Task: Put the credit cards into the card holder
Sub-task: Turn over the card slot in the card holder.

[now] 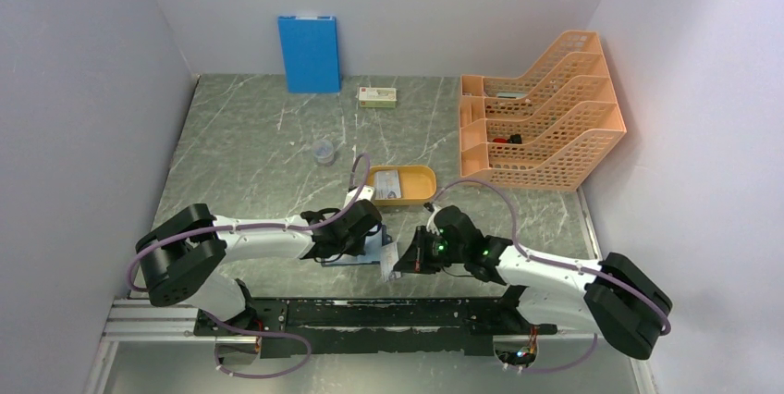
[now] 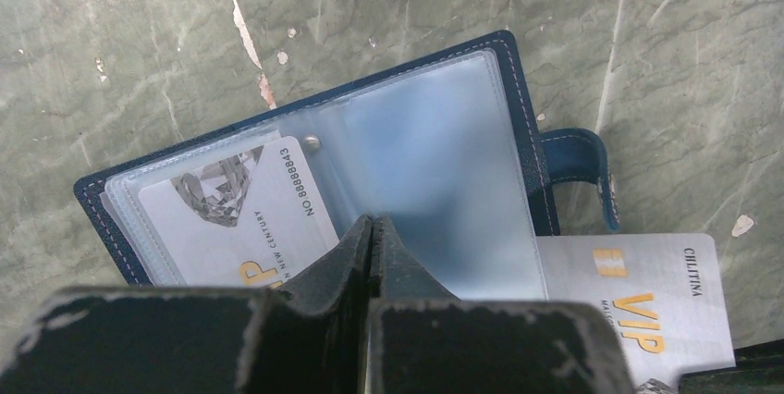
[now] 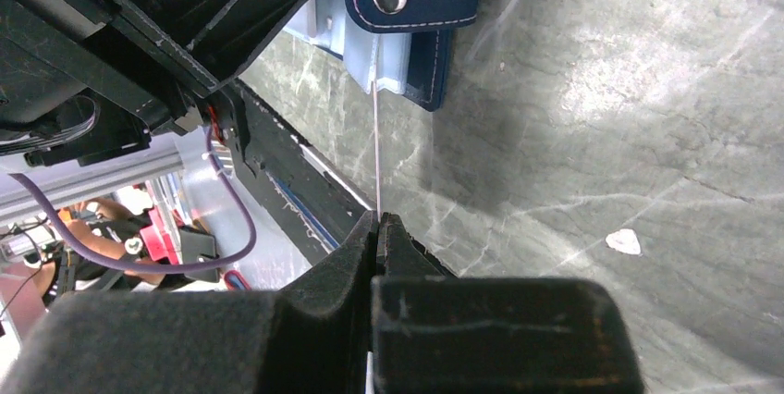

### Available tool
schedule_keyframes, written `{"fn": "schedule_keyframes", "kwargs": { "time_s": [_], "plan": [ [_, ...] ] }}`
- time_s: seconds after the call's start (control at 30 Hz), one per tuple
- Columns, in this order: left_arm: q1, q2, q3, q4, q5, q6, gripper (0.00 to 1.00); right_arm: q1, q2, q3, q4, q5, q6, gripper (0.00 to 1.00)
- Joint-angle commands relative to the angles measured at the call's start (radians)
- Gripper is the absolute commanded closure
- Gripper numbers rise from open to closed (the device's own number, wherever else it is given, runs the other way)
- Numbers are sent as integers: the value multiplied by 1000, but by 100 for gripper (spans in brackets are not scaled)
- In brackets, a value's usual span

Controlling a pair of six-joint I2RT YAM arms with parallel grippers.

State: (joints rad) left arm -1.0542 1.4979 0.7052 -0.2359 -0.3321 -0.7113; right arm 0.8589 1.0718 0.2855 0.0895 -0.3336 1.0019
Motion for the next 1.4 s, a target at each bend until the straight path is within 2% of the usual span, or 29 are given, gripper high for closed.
{"fn": "schedule_keyframes", "kwargs": {
  "time_s": [0.0, 0.3, 0.67, 0.87, 1.1, 1.37],
  "plan": [
    [17, 33, -33, -27, 14, 8, 95, -7, 34, 2, 70, -34, 3, 100],
    [19, -14, 14, -71, 39, 10, 94, -6, 106, 56, 136, -63, -5, 100],
    [19, -129, 89, -180, 37, 27, 75, -6, 187, 94, 195, -84, 0, 100],
    [19, -211, 93, -242, 20, 12, 69, -4, 225, 123, 223, -97, 2, 100],
    [19, -307, 77, -285, -30, -3, 65, -3, 293, 169, 244, -109, 0, 100],
    [19, -338, 53, -280, -59, -14, 64, 12, 399, 220, 278, -119, 3, 100]
  ]
}}
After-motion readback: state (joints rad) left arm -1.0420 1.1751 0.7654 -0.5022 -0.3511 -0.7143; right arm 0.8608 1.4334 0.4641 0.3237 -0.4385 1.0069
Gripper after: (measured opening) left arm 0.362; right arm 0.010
